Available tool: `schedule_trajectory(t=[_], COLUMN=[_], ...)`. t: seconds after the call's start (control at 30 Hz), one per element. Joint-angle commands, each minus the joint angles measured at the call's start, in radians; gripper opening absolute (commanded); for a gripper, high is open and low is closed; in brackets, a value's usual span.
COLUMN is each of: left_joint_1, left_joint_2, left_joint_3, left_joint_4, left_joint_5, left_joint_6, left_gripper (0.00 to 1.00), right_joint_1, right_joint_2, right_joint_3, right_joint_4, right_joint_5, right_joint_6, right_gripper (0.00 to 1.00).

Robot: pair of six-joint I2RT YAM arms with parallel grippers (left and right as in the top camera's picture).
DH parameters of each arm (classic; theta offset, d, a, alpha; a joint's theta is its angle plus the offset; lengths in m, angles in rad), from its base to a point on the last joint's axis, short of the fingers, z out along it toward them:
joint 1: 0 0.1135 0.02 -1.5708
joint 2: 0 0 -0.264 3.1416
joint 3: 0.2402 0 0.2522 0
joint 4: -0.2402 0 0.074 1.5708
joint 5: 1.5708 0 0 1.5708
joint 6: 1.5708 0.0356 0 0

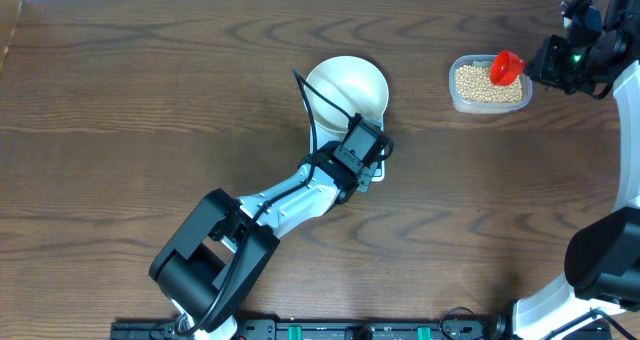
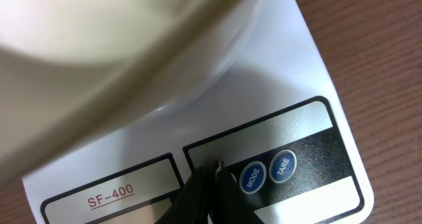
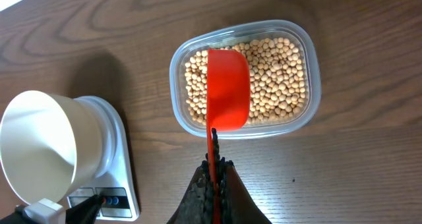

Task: Scoop item into bowl and weigh 50g on scale

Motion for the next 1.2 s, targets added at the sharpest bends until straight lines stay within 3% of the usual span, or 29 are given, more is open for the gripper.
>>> schedule_trajectory(t=[0.0,1.17], left_joint_1=[0.004,0.004], left_joint_2=[0.029,0.094], left_joint_3=[-0.003,-0.01], left_joint_4=[-0.003,-0.071], left_joint_5=[0.014,0.02], left_joint_6=[0.006,-0.018], left_gripper=[0.07,0.07], right_joint_1=[-0.006,-0.006], right_joint_2=[-0.013,-0.013], right_joint_3=[0.017,0.017], right_joint_4=[-0.002,-0.003], right_joint_5=[-0.01,-0.01], right_joint_6=[-0.016,-0.017], right_gripper=[0.01,0.01])
